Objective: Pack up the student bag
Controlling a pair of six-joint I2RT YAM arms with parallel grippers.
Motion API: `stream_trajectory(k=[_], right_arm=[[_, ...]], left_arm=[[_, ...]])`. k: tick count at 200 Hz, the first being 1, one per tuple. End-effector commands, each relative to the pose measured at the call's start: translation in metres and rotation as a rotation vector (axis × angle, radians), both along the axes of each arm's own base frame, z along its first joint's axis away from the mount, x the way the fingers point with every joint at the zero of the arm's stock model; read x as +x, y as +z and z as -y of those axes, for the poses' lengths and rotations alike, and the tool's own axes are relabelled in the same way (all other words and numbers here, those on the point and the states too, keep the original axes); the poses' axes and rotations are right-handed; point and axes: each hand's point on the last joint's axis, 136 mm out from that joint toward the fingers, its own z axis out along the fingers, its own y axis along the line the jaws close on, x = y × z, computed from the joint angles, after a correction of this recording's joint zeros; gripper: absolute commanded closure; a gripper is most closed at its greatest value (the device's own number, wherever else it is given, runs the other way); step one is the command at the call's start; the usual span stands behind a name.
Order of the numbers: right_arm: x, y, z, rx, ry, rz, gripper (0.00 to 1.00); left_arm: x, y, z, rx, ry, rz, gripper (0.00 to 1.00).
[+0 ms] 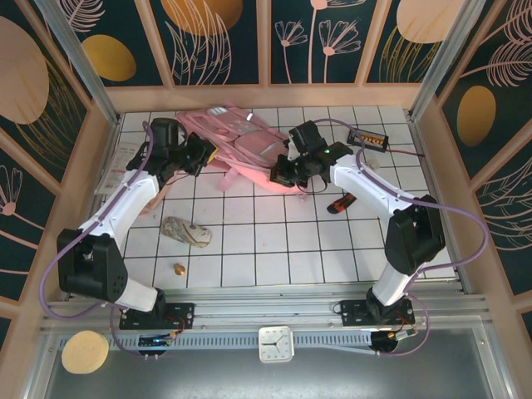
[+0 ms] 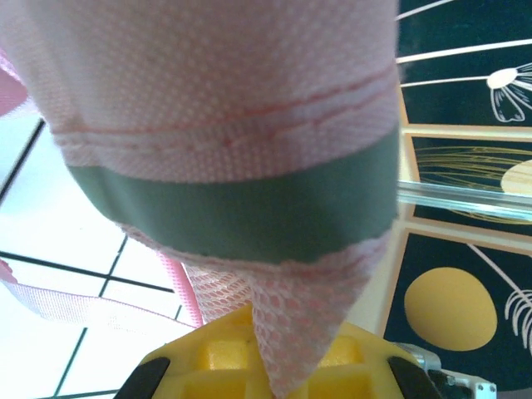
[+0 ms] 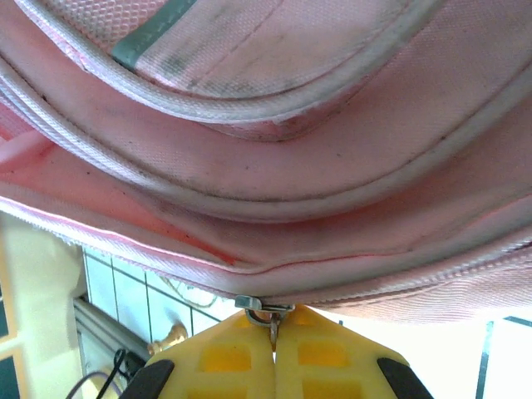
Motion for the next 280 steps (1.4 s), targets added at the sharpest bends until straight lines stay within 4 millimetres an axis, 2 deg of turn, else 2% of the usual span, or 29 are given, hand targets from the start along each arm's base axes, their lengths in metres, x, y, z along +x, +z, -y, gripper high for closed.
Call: stream_trajectory(k=[1,36,40,85,122,159,184,219,237,241,243,251,266,280], right_arm=[[-0.005,-0.013,0.013,-0.044,0.027,-0.043,1.00],[-0.015,-0.034,0.018,-0.081,0.070,-0.091,1.00],[-0.008,-0.036,0.027,-0.085,0.048,-0.094,1.00],[-0.005,-0.058,0.050,-0.185,0.058,-0.122,1.00],[0.007,-0.063,0.054,-0.242,0.079,-0.115,1.00],[0.009,-0.069,0.060,-0.267,0.091,-0.135,1.00],[0.007,-0.066,0.060,-0.263,0.095,-0.140,1.00],[-0.003,-0.069,0.061,-0.255,0.097,-0.164,1.00],[-0.013,-0.071,0.054,-0.247,0.113,-0.176,1.00],[-0.015,-0.071,0.052,-0.242,0.119,-0.177,1.00],[-0.016,-0.071,0.051,-0.240,0.121,-0.178,1.00],[-0.020,-0.071,0.044,-0.229,0.129,-0.179,1.00],[-0.022,-0.071,0.032,-0.194,0.132,-0.178,1.00],[-0.019,-0.071,0.022,-0.151,0.136,-0.179,1.00]], left_arm=[[-0.004,0.030,-0.019,0.060,-0.030,0.127,1.00],[-0.006,0.022,-0.042,0.158,-0.007,0.108,1.00],[-0.006,0.021,-0.044,0.166,-0.007,0.107,1.00],[-0.004,0.007,-0.056,0.224,0.000,0.076,1.00],[-0.004,0.004,-0.068,0.282,0.009,0.067,1.00],[0.000,-0.006,-0.091,0.373,0.034,0.041,1.00],[0.012,-0.018,-0.095,0.401,0.030,0.025,1.00],[0.042,-0.036,-0.101,0.459,0.023,0.006,1.00],[0.058,-0.043,-0.102,0.477,0.011,0.006,1.00],[0.061,-0.039,-0.100,0.473,0.007,0.018,1.00],[0.064,-0.047,-0.099,0.470,0.000,0.003,1.00],[0.070,-0.051,-0.096,0.454,-0.014,-0.004,1.00],[0.074,-0.050,-0.089,0.419,-0.031,0.006,0.87],[0.066,-0.051,-0.087,0.401,-0.032,0.008,0.74]])
